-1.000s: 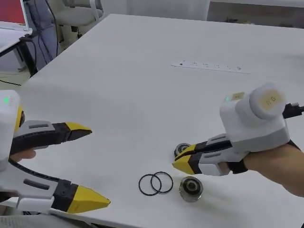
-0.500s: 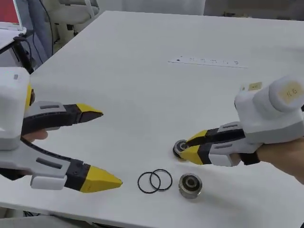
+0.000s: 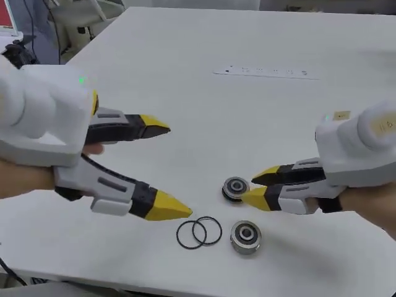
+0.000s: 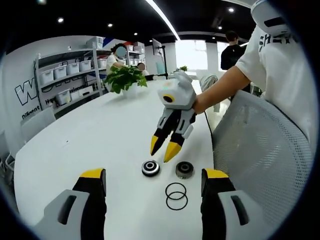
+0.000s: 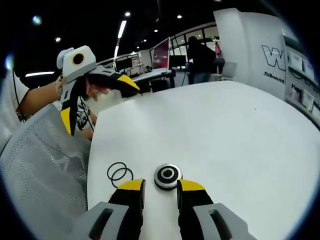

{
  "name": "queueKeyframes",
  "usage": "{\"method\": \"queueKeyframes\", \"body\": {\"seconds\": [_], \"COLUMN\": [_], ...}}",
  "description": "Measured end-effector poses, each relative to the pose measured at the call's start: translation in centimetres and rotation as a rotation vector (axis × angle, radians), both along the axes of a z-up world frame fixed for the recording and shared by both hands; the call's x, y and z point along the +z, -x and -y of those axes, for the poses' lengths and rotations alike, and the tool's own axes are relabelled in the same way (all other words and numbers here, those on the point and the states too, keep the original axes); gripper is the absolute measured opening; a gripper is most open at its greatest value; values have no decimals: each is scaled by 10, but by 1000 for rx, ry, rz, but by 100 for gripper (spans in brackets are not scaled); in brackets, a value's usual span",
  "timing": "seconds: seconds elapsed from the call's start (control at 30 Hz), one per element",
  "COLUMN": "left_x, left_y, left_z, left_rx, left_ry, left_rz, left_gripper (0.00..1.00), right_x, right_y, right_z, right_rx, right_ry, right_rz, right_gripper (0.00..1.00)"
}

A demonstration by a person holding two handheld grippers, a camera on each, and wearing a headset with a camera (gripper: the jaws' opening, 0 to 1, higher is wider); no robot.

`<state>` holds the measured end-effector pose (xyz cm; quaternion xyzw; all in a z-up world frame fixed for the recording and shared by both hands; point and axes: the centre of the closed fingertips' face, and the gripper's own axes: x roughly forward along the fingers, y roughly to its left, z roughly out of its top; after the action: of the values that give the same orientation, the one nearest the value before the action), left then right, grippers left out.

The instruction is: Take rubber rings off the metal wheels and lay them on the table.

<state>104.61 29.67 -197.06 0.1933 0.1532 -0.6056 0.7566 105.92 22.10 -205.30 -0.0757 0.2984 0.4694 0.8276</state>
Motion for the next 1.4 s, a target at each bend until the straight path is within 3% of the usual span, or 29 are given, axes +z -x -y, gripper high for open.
{"method": "queueKeyframes", "body": {"seconds": [0.07,0.23,0.47,0.67,1.07,1.33,1.4], "left_x": [0,-8,-29,-52,-73,-88,-88], "left_y": [-3,-4,-6,-16,-33,-31,-31], "left_z": [10,28,49,55,75,75,74], "left_rx": [-10,-35,-67,-62,-7,-15,-1], "left_ry": [15,26,15,-30,-25,-77,-67], "left_rz": [16,21,-7,-29,-82,-78,-99], "left_gripper": [70,62,50,42,24,15,13], "right_x": [-3,-5,-13,-17,-20,-22,-23], "right_y": [-1,-1,-1,-2,-5,-7,-7], "right_z": [1,1,2,4,1,1,1], "right_rx": [-3,7,17,19,17,18,22], "right_ry": [2,6,26,35,27,31,34], "right_rz": [-5,1,0,1,-4,-6,-8], "right_gripper": [23,23,21,20,18,17,17]}}
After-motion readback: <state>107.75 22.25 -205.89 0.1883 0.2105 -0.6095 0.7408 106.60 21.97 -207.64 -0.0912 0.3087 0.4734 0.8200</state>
